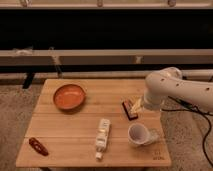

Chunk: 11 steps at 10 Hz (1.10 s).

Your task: Place the white sponge in the ceramic cup

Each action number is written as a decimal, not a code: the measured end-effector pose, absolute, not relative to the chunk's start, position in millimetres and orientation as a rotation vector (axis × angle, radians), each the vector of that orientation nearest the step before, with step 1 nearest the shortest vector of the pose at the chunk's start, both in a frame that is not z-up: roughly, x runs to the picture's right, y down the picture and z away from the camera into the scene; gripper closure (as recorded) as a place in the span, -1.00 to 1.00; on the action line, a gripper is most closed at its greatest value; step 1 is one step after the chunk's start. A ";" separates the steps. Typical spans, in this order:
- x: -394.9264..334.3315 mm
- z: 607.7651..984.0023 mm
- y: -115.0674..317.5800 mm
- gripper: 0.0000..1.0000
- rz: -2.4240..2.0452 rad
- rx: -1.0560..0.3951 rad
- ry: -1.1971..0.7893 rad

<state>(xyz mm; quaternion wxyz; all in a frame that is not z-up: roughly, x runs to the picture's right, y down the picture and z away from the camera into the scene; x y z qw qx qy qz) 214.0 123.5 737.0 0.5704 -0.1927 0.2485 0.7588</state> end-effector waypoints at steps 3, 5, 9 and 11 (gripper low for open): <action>233.3 756.4 147.5 -0.60 1.868 -0.397 0.702; 246.2 767.4 170.3 -0.60 1.905 -0.389 0.753; 276.3 782.3 193.6 -0.60 1.970 -0.390 0.820; 280.3 789.8 201.2 -0.60 1.981 -0.415 0.829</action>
